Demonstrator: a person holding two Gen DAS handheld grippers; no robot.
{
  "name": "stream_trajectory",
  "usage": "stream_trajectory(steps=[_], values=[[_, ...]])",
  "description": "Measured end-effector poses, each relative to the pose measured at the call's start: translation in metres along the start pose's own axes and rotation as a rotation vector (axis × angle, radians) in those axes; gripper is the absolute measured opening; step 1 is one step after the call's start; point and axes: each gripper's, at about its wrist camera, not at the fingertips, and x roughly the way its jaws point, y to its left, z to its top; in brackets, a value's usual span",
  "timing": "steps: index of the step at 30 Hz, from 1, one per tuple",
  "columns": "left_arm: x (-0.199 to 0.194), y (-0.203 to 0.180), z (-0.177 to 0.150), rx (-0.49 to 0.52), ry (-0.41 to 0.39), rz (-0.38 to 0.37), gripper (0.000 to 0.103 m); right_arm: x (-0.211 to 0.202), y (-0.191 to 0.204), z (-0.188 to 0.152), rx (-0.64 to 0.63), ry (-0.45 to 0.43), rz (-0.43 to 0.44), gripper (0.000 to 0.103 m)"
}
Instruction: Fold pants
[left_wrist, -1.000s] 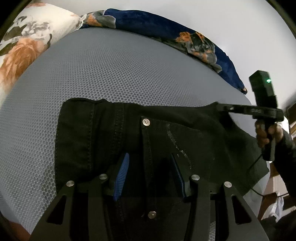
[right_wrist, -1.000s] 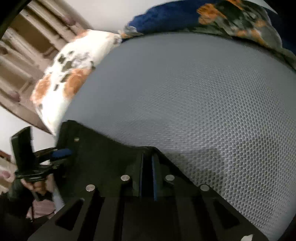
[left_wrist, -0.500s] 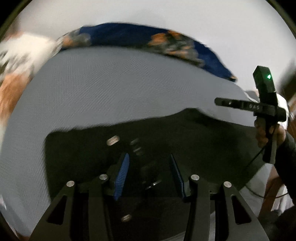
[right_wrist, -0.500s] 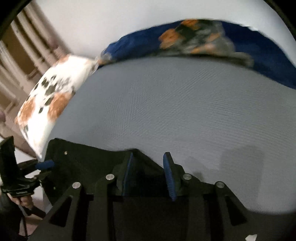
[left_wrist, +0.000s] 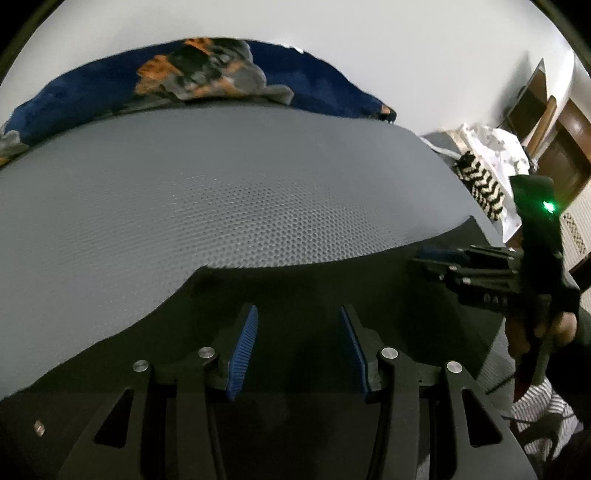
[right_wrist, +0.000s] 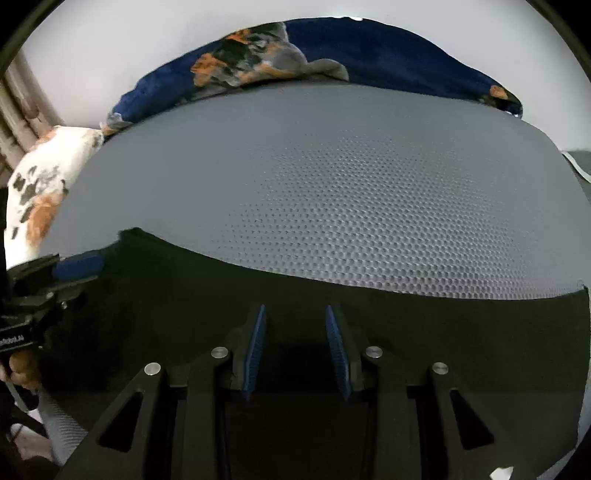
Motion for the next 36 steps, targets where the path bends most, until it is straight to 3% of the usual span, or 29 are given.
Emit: stream_trajectory(steps=[9, 18, 24, 29, 36], values=[[0.039, 0.011, 0.008, -0.054, 0.034, 0.082, 0.040, 0.024, 0.002, 0.008, -0.011, -0.037, -0.059, 0.032], [0.022, 0.014, 0.008, -0.100, 0.001, 0.083, 0.040, 0.014, -0.005, 0.009, 0.013, -0.060, -0.027, 0.032], [-0.029, 0.018, -0.019, -0.101, -0.060, 0.187, 0.041, -0.013, -0.014, -0.003, 0.017, -0.112, -0.056, 0.033], [-0.064, 0.044, -0.059, -0.204, -0.057, 0.272, 0.041, -0.022, -0.025, -0.020, 0.017, -0.107, -0.089, 0.035], [-0.082, 0.075, -0.106, -0.346, -0.057, 0.320, 0.041, -0.032, -0.048, -0.050, 0.058, -0.089, -0.120, 0.037]])
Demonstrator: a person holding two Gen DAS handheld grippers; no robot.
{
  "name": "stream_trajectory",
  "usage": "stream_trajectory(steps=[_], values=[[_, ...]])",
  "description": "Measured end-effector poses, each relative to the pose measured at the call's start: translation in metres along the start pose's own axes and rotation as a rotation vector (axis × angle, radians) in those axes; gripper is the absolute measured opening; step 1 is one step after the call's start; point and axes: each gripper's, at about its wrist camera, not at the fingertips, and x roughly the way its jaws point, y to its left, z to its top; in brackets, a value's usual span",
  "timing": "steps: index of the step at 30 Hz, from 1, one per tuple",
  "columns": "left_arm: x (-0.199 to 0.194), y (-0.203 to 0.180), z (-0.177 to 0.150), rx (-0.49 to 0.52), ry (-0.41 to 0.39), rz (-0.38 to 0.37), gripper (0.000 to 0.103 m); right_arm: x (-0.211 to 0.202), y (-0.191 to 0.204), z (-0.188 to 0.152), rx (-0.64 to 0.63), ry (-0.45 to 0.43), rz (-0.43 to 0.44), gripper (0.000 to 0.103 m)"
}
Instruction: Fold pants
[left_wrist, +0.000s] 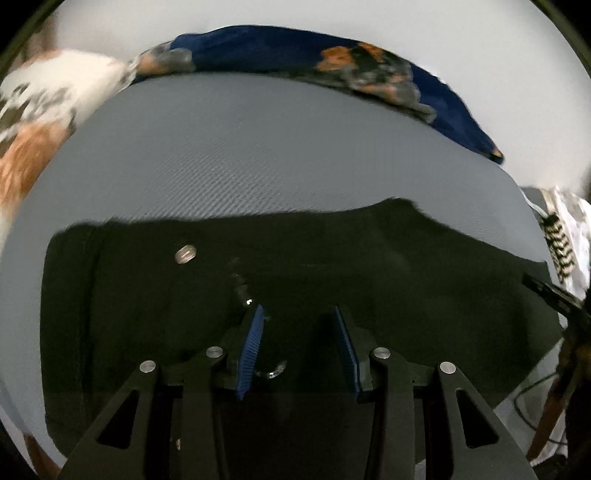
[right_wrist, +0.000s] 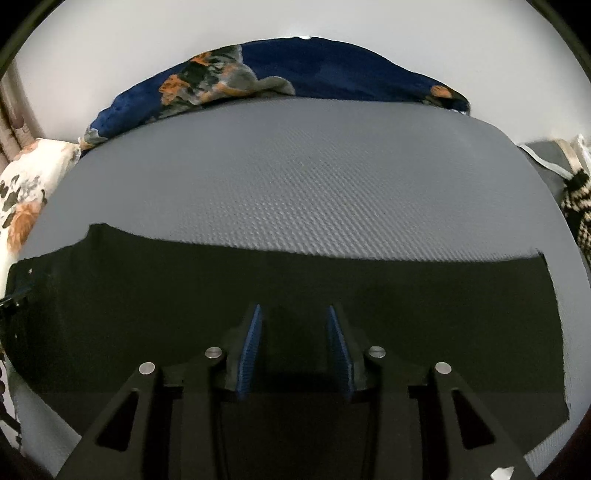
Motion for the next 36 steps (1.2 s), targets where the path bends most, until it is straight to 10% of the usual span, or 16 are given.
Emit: stream_trajectory(steps=[7, 19, 24, 36], values=[[-0.001, 0.019, -0.007, -0.081, -0.022, -0.095, 0.040, -0.012, -0.060, -0.040, 0.100, 0.033, -0.081, 0.035], [-0.008, 0.003, -0.007, -0.022, -0.040, -0.037, 0.046, -0.037, -0.154, -0.059, 0.263, 0.048, -0.208, 0.039], [-0.025, -0.015, -0.003, 0.009, -0.054, -0.070, 0.047, -0.058, -0.189, -0.047, 0.347, -0.017, 0.062, 0.039], [-0.014, -0.100, 0.008, 0.137, 0.023, -0.218, 0.052, -0.043, -0.289, -0.029, 0.512, 0.064, 0.211, 0.040]])
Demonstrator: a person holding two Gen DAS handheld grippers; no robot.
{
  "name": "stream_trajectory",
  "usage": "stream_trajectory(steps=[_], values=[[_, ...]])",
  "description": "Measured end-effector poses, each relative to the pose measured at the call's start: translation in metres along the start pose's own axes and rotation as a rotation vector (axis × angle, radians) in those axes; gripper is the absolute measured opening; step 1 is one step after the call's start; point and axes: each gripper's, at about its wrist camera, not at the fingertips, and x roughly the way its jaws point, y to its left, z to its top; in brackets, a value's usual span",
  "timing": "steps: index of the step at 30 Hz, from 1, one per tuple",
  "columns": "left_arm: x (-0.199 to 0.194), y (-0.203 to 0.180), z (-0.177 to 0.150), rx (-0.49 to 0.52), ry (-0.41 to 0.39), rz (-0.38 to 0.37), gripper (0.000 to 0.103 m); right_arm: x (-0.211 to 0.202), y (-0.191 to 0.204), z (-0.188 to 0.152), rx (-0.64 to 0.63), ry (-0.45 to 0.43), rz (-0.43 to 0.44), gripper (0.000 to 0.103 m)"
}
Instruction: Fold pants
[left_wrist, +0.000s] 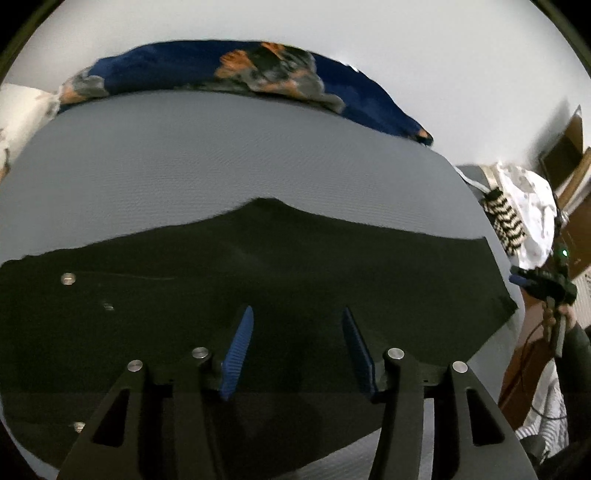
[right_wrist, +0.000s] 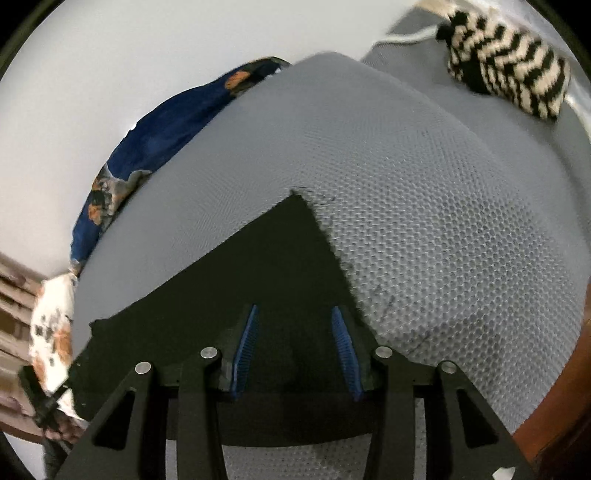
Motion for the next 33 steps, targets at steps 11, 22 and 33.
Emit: stream_trajectory(steps=[11, 22, 33], values=[[0.043, -0.040, -0.005, 0.044, 0.135, -0.043, 0.052, 0.018, -0.041, 0.008, 0.045, 0.114, 0.123, 0.040], [0.060, -0.046, -0.016, 0.032, 0.173, -0.023, 0.052, 0.040, -0.038, 0.011, 0.054, 0.141, 0.328, 0.035], [0.057, -0.038, -0.020, 0.019, 0.139, -0.031, 0.052, 0.034, 0.003, 0.002, 0.052, 0.069, 0.257, 0.009]])
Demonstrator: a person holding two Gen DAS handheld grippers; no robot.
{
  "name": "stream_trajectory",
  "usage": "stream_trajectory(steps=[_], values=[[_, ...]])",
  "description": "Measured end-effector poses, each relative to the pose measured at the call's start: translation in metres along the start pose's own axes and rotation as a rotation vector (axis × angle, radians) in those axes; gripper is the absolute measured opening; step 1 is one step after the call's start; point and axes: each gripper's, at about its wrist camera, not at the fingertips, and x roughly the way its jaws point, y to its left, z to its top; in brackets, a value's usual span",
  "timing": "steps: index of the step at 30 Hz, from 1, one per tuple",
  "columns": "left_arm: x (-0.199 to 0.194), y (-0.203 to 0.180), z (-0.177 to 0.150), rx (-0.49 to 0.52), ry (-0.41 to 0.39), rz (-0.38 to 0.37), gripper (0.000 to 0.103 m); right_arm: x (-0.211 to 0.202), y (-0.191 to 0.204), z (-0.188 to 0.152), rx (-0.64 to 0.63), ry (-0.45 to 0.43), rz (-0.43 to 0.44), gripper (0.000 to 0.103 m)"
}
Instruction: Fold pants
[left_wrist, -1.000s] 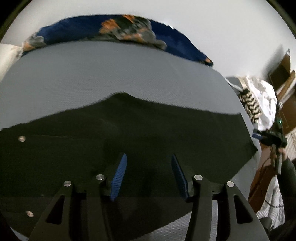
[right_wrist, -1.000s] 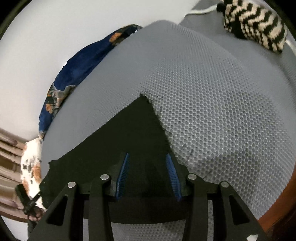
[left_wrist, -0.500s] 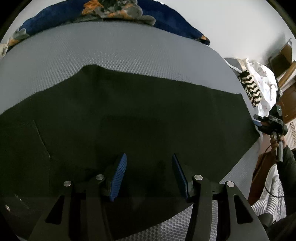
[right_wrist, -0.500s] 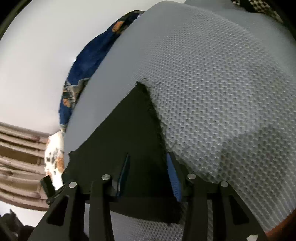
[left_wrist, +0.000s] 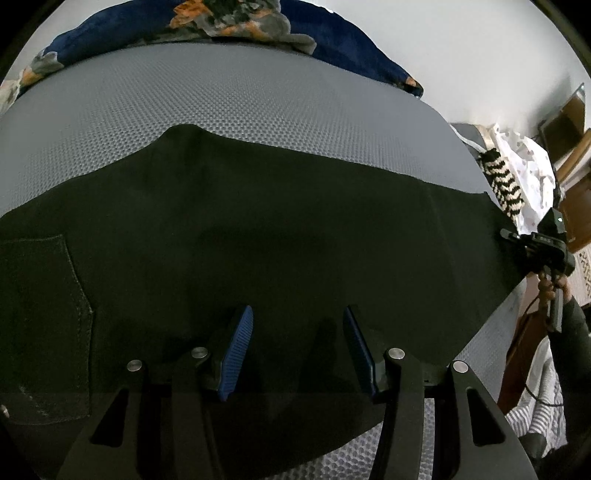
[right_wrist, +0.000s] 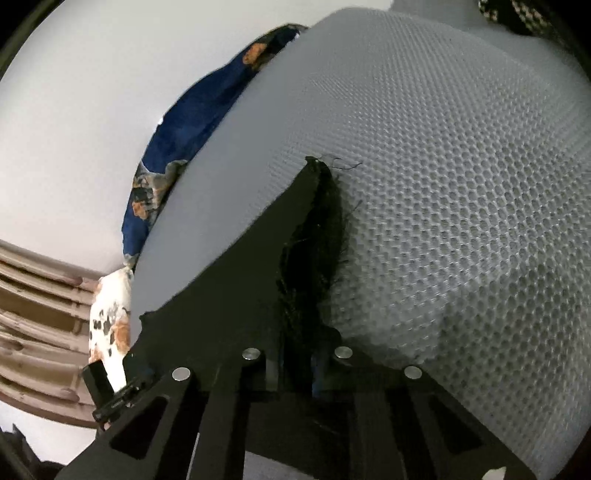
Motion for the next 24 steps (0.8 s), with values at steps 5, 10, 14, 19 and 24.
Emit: stream_trajectory(steps=[5, 10, 14, 19, 24], values=[[-0.006, 0.005, -0.002, -0.012, -0.016, -0.016, 0.052, -0.005, 0.050, -0.012, -0.010, -0.049, 0.030, 0.009], [-0.022, 0.013, -0.004, -0.020, -0.058, -0.038, 0.052, 0.006, 0.103, -0.019, -0.059, -0.041, 0.059, 0.009], [-0.042, 0.021, -0.005, -0.030, -0.101, -0.053, 0.052, 0.025, 0.147, -0.026, -0.119, 0.006, 0.085, 0.009], [-0.069, 0.037, -0.012, -0.052, -0.163, -0.072, 0.052, 0.067, 0.207, -0.039, -0.212, 0.092, 0.131, 0.009], [-0.087, 0.052, -0.023, -0.083, -0.202, -0.096, 0.052, 0.122, 0.257, -0.065, -0.299, 0.192, 0.139, 0.009]])
